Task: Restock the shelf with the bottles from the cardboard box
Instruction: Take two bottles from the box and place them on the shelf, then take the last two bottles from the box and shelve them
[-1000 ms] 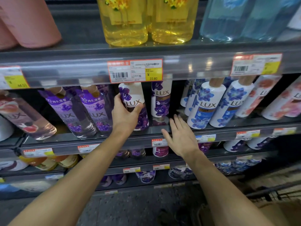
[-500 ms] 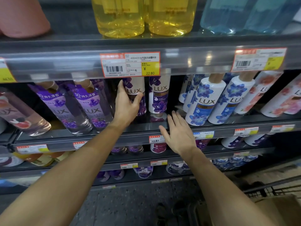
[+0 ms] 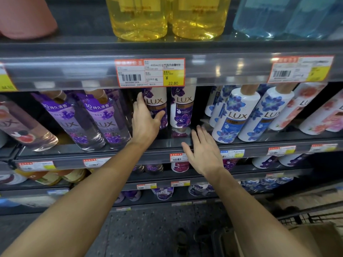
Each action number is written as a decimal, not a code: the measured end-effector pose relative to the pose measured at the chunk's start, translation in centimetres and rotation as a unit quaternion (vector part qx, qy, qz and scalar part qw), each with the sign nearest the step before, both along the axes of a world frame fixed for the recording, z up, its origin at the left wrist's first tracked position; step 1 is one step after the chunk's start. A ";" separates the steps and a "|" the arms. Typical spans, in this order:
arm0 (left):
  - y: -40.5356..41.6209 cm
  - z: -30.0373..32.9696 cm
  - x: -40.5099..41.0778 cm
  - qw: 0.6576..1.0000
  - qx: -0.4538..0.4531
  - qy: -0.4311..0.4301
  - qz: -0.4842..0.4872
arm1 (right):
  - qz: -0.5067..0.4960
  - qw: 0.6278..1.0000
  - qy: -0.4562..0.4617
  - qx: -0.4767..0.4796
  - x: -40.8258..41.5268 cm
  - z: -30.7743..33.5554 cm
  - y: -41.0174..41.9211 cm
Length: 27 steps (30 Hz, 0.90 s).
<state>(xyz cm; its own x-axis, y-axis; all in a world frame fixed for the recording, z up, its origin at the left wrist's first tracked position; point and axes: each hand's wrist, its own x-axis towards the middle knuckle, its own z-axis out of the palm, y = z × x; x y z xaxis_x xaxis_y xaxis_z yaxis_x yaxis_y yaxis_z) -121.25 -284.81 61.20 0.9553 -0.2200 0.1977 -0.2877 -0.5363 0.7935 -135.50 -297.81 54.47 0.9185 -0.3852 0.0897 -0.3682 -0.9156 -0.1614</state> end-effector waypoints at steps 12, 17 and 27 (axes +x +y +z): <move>4.4 1.2 -9.9 0.965 0.173 -0.026 -0.193 | -0.009 0.993 0.043 0.110 -2.5 4.1 1.3; 6.2 2.7 -15.6 0.902 0.289 -0.045 -0.317 | -0.103 0.983 0.012 0.151 -11.2 6.5 4.9; 3.5 0.6 -34.3 0.767 0.397 -0.043 -0.503 | -0.297 0.937 0.057 0.176 -36.5 6.1 8.0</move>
